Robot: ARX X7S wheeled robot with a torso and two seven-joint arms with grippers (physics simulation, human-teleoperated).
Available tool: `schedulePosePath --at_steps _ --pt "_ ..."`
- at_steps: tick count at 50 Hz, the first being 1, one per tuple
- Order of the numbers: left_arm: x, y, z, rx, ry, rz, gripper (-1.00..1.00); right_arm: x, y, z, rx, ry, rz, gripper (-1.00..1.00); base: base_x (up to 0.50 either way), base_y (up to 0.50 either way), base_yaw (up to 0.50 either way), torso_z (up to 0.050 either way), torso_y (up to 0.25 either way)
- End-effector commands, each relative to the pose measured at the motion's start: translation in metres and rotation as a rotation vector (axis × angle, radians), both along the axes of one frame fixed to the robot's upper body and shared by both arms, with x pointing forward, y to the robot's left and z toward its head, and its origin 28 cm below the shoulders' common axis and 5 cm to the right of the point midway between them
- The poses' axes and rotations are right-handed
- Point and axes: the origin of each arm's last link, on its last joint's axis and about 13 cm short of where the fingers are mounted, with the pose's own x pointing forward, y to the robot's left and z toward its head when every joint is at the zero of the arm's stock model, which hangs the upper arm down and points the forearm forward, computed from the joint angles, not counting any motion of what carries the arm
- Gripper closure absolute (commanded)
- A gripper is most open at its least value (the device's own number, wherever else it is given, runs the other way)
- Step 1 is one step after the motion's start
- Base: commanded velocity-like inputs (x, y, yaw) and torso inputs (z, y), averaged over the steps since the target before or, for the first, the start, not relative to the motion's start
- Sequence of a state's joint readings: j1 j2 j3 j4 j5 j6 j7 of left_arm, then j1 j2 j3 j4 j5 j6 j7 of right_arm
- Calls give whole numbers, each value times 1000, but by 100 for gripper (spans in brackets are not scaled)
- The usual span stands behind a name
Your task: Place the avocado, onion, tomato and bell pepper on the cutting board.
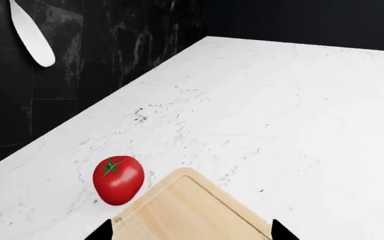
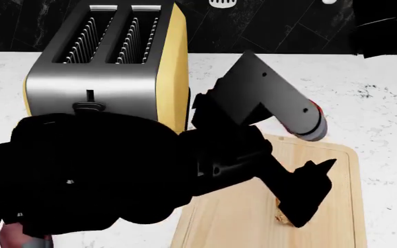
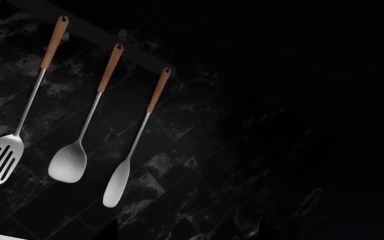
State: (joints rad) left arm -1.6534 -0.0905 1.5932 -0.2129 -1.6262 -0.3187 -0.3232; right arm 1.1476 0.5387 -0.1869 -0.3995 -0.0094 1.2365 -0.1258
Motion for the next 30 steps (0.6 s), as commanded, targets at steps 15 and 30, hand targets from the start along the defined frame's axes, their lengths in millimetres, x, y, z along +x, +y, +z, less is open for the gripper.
schedulePosePath --at_steps 15,30 --pt "-62 82 49 125 -17 -10 -100 -3 0 15 6 -47 3 -100 0 0 0 0 0" --pt "-100 129 62 190 4 74 -100 -1 1 18 4 -52 5 -100 0 0 0 0 0"
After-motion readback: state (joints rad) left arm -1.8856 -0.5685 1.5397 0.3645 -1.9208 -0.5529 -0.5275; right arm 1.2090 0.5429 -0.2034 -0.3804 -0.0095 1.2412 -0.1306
